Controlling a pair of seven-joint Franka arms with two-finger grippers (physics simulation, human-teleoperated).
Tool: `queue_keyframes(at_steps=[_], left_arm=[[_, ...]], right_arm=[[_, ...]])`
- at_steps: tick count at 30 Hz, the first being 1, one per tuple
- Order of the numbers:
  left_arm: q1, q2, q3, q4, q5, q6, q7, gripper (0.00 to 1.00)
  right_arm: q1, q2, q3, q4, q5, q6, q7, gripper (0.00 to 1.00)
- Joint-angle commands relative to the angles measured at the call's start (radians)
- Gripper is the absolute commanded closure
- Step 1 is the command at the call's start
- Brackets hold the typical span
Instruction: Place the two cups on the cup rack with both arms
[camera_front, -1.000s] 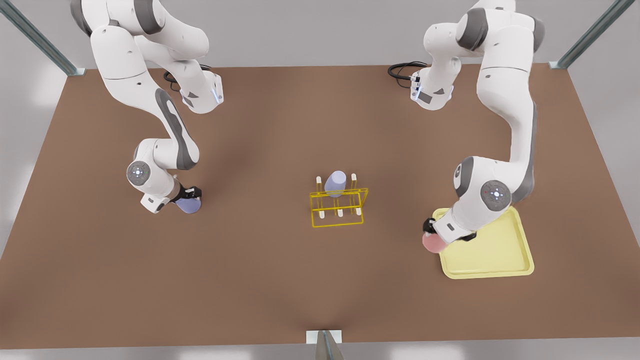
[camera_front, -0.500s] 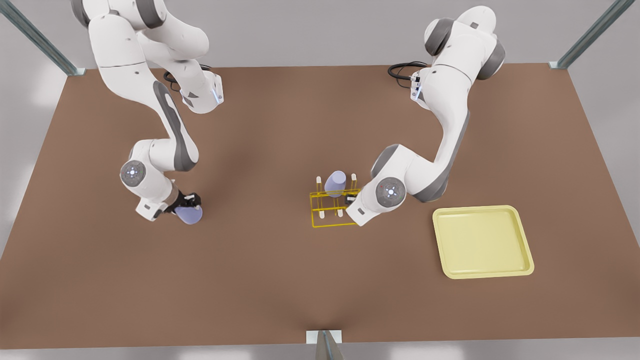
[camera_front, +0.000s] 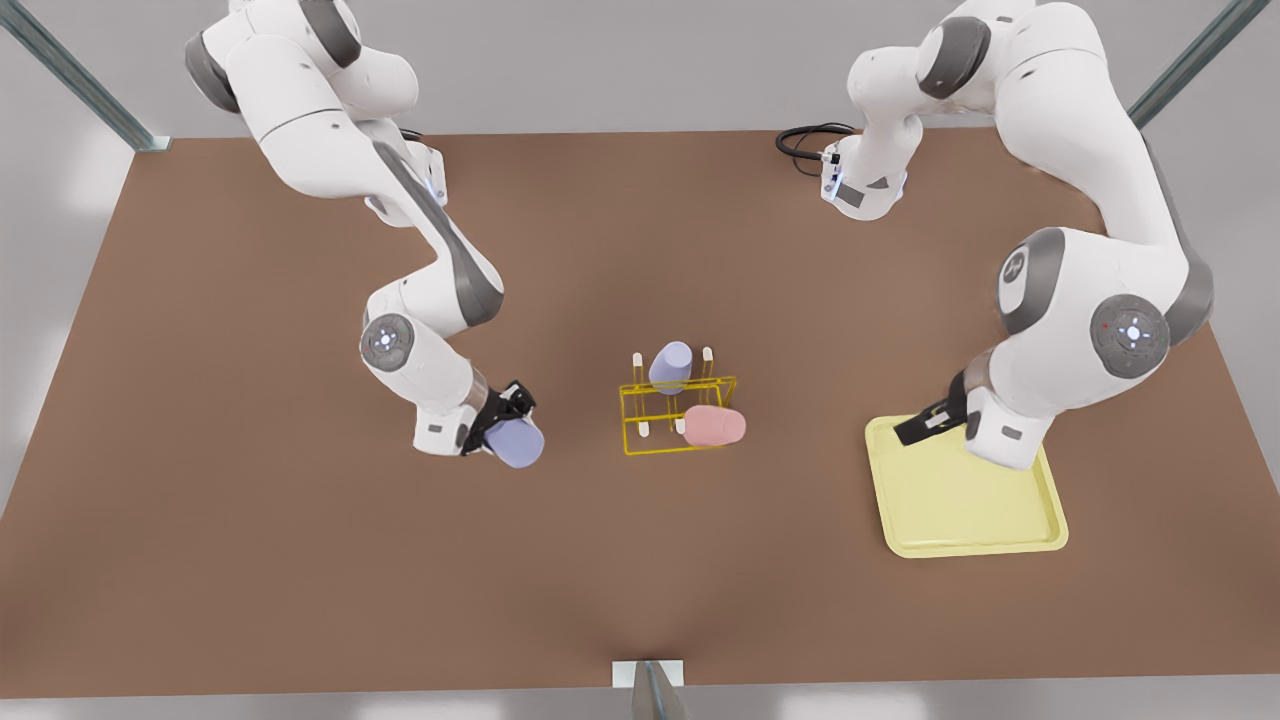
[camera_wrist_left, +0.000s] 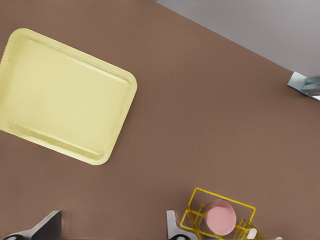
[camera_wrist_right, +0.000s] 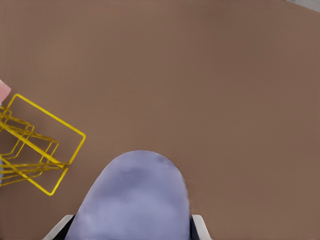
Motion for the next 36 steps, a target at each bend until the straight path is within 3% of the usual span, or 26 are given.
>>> queue_keyframes(at_steps=[1, 2, 6, 22, 24, 25, 31, 36], left_arm=[[0.012, -0.153, 0.011, -0.179, 0.111, -0.107, 0.64, 0.0], [0.046, -0.173, 0.0, -0.198, 0.137, -0.108, 0.795, 0.0], [0.029, -0.136, 0.002, -0.164, 0.117, -0.106, 0.737, 0.0], [0.049, -0.109, 0.005, -0.169, 0.097, -0.126, 0.716, 0.0], [0.049, -0.109, 0.005, -0.169, 0.096, -0.128, 0.714, 0.0], [0.049, -0.109, 0.005, -0.169, 0.096, -0.128, 0.714, 0.0], [0.049, -0.107, 0.005, -0.167, 0.096, -0.126, 0.714, 0.0], [0.049, -0.107, 0.005, -0.167, 0.097, -0.126, 0.714, 0.0]], right_arm=[[0.018, 0.029, 0.005, 0.048, -0.001, -0.007, 0.001, 0.15], [0.03, 0.056, 0.018, 0.093, -0.001, -0.007, 0.008, 0.15], [0.093, 0.136, 0.021, 0.18, 0.001, 0.061, 0.013, 0.15], [0.113, 0.222, 0.145, 0.208, -0.001, 0.107, -0.001, 0.15], [0.114, 0.223, 0.145, 0.209, -0.001, 0.107, -0.001, 0.11], [0.117, 0.225, 0.145, 0.209, -0.001, 0.107, -0.001, 0.0], [0.13, 0.243, 0.145, 0.263, -0.002, 0.098, -0.002, 0.0], [0.058, 0.167, 0.137, 0.542, 0.001, -0.348, 0.011, 0.01]])
